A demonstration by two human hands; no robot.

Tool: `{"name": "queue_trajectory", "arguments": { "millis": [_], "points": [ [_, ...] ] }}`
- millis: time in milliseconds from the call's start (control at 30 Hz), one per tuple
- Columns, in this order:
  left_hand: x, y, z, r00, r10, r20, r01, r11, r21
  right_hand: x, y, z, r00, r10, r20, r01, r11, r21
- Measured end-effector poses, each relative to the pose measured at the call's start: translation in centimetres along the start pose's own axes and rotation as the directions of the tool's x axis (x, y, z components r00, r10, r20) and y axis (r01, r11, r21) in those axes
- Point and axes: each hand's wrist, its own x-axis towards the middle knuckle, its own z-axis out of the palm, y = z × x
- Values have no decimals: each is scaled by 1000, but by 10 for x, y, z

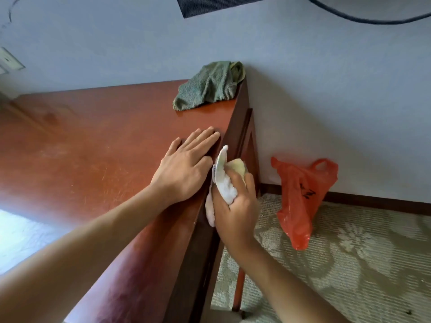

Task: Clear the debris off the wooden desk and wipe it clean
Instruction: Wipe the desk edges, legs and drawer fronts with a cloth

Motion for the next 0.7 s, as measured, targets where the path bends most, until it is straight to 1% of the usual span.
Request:
{"name": "queue_trajectory", "arguments": {
  "millis": [33, 67, 133, 167, 233, 267, 333, 367, 400, 433, 467, 500, 533, 567, 600, 633, 667, 700],
  "points": [
    [0, 0, -1, 1000, 2, -2, -2, 1000, -1, 5, 2, -1, 1000, -12, 18, 13, 1000, -5],
    [0, 0, -1, 1000, 1, -2, -1, 1000, -1, 15, 5, -1, 999, 17, 28, -17, 1000, -24],
    [0, 2, -2, 1000, -6, 7, 6, 1000, 1, 39, 9, 3, 981, 190, 29, -189, 981, -30],
    [0, 3, -2, 1000, -10, 11, 10, 1000, 4, 42, 10, 5, 967, 254, 23, -253, 967, -26],
    [-1, 6, -2, 1000, -13, 14, 13, 1000, 13, 21, -2, 4, 960, 281, -3, -280, 958, -60],
    [-1, 6, -2, 1000, -15, 16, 15, 1000, 23, 0, -14, -2, 974, 225, 1, -225, 973, -41],
    [-1, 6, -2, 1000, -21, 16, 20, 999, 48, -55, -37, -24, 998, 31, 53, -34, 998, 55],
    [-1, 7, -1, 1000, -19, 11, 18, 998, 59, -85, -42, -35, 993, -64, 96, 57, 996, 72],
    [-3, 9, -1, 1000, -10, 8, 9, 998, 68, -109, -48, -44, 987, -89, 136, 74, 991, 109],
    [-5, 10, 0, 1000, 0, 5, 0, 997, 76, -129, -51, -50, 981, -42, 190, 13, 989, 150],
    [-7, 10, 1, 1000, 8, 1, -8, 996, 84, -144, -47, -53, 976, -32, 214, 9, 994, 108],
    [-7, 10, 2, 1000, 13, 0, -13, 996, 90, -151, -40, -50, 980, -78, 185, 82, 997, -13],
    [-7, 10, 2, 1000, 16, -1, -15, 996, 87, -151, -30, -47, 984, -86, 159, 100, 992, -81],
    [-7, 9, 2, 1000, 19, -4, -18, 996, 83, -143, -20, -41, 993, -20, 120, 30, 996, -83],
    [-6, 8, 1, 1000, 22, -6, -21, 997, 80, -122, -20, -35, 994, 86, 73, -82, 995, -58],
    [-6, 8, 1, 1000, 23, -6, -23, 997, 77, -103, -17, -28, 972, 223, 77, -220, 975, -43],
    [-5, 7, 2, 1000, 24, -7, -24, 997, 76, -86, -17, -23, 949, 305, 78, -306, 952, -2],
    [-5, 7, 2, 1000, 28, -8, -27, 997, 78, -78, -16, -19, 945, 322, 57, -321, 947, -21]
  ]
}}
